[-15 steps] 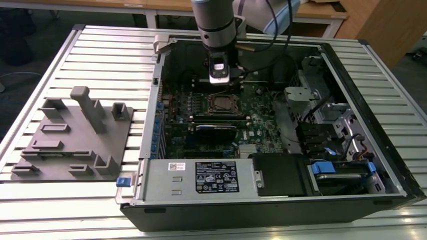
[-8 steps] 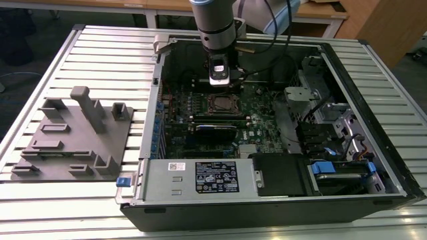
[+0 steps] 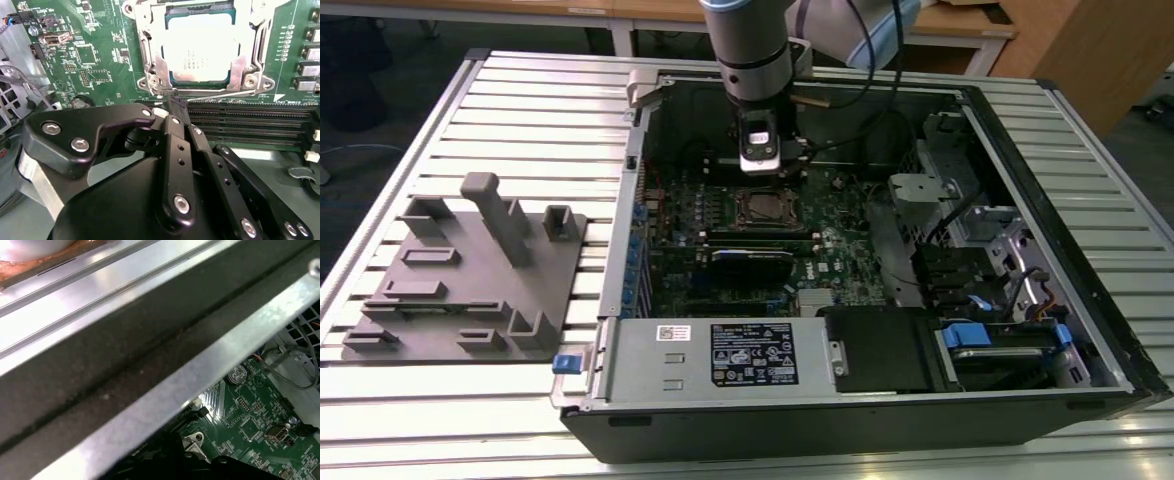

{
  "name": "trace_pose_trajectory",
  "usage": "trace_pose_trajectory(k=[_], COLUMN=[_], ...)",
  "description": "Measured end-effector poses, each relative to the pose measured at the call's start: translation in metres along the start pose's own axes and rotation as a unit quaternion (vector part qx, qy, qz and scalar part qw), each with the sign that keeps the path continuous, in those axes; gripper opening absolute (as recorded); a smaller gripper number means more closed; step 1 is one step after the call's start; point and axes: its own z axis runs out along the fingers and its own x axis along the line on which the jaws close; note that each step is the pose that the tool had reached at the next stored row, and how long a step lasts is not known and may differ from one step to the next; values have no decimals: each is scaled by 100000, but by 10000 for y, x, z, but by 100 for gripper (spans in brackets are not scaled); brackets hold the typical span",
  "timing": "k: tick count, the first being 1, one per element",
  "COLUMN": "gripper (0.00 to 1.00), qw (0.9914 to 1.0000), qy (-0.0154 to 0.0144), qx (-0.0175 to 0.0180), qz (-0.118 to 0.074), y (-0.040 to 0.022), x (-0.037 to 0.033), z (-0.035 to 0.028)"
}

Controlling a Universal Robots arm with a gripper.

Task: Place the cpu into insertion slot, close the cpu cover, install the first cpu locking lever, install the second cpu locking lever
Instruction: 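Install the first cpu locking lever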

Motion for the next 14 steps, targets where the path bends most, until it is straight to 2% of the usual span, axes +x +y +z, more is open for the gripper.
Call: trace_pose_trajectory(k=[5, 14], gripper=[11, 11], qw=[100000, 100000], qy=[-140, -160], qx=[215, 209], qz=[-81, -72], y=[-1, 9], x=[-1, 1], z=[19, 6])
